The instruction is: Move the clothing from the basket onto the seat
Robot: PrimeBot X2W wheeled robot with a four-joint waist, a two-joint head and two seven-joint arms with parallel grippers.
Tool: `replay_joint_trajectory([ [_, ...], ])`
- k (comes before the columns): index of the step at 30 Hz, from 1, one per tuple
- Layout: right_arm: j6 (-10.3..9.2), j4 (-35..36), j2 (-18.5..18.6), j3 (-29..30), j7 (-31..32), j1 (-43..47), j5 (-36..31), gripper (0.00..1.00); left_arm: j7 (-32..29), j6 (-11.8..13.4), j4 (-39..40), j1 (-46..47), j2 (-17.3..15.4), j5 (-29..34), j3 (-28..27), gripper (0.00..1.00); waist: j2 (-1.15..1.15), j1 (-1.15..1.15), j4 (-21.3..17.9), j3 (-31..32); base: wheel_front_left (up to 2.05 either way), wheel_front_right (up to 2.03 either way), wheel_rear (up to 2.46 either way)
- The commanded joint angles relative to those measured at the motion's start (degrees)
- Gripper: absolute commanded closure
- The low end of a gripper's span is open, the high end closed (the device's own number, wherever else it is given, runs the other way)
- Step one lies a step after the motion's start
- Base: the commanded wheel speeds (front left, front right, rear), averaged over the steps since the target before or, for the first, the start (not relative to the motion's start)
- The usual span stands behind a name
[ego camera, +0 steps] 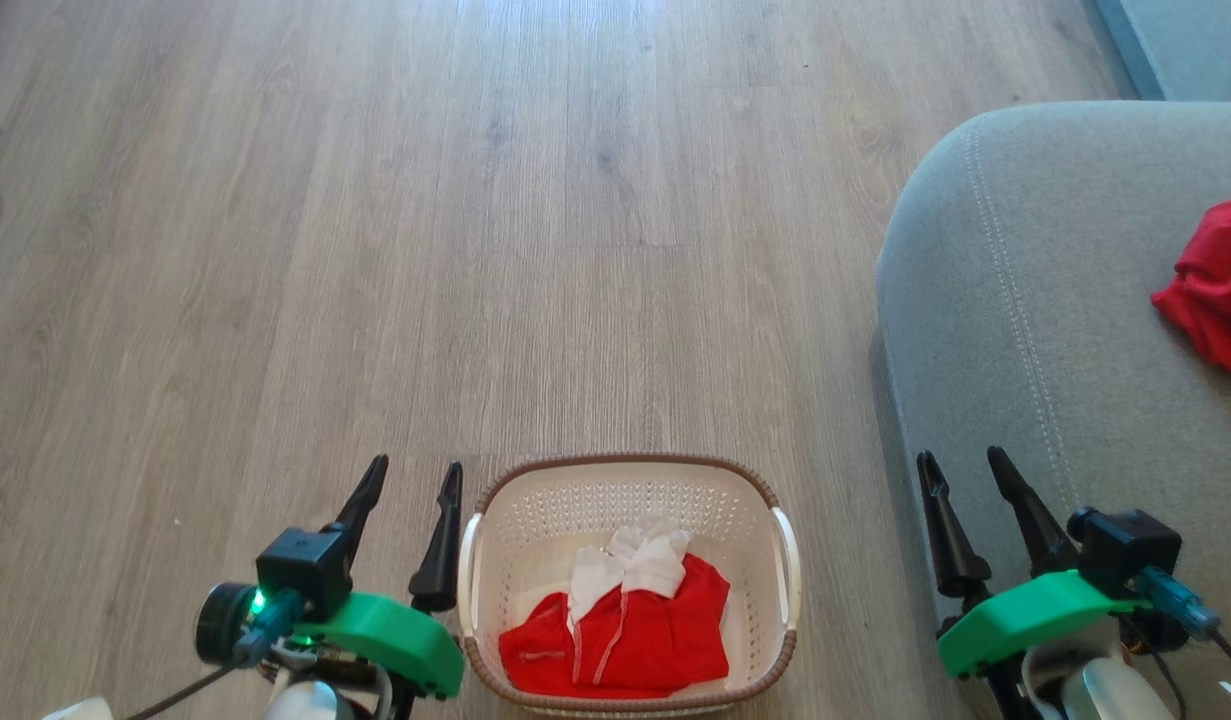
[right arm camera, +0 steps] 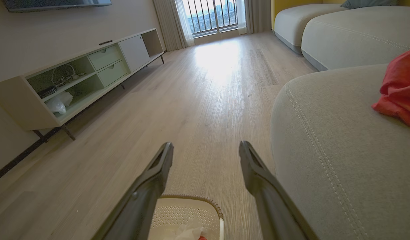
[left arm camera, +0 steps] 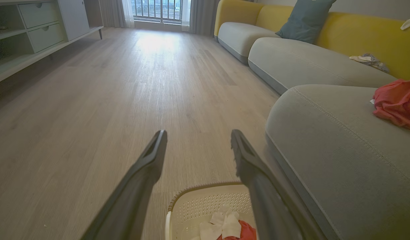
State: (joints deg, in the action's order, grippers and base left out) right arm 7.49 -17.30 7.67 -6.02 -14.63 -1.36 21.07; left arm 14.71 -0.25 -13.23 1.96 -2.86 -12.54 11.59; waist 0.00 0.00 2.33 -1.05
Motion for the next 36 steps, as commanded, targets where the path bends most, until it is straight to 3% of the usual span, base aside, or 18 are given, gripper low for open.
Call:
replay_joint_trajectory([
  [1,0.0,1.36,0.35,-1.15,-0.37,-1.11,-0.48,0.0,0.29,0.33,1.92,1.89,-0.02,0.19,-1.33,0.0,0.0,0.0,0.0,0.03,0.0,0.0,0.0],
  [13,0.0,1.45,0.39,-1.33,-0.37,-1.63,-0.45,0.0,0.29,0.1,1.9,1.98,-0.02,0.57,-0.99,0.0,0.0,0.0,-0.55,-0.23,0.0,0.0,0.0],
  [20,0.0,1.2,0.15,0.54,-0.37,-2.87,-2.05,0.0,0.29,-0.62,1.39,3.02,-0.02,1.79,-0.31,0.0,0.0,0.0,-2.17,-3.42,0.0,0.0,0.0],
  [27,0.0,1.32,-1.29,3.65,-0.37,-5.79,-6.06,0.0,0.29,-1.93,-2.38,7.08,-0.02,2.98,1.26,0.0,0.0,0.0,-4.01,-11.91,0.0,0.0,0.0],
  [36,0.0,8.34,-2.87,3.64,-0.37,-12.24,-9.1,0.0,0.29,-4.61,-11.61,17.02,-0.02,6.1,2.76,0.0,0.0,0.0,-7.81,-27.69,0.0,0.0,0.0],
])
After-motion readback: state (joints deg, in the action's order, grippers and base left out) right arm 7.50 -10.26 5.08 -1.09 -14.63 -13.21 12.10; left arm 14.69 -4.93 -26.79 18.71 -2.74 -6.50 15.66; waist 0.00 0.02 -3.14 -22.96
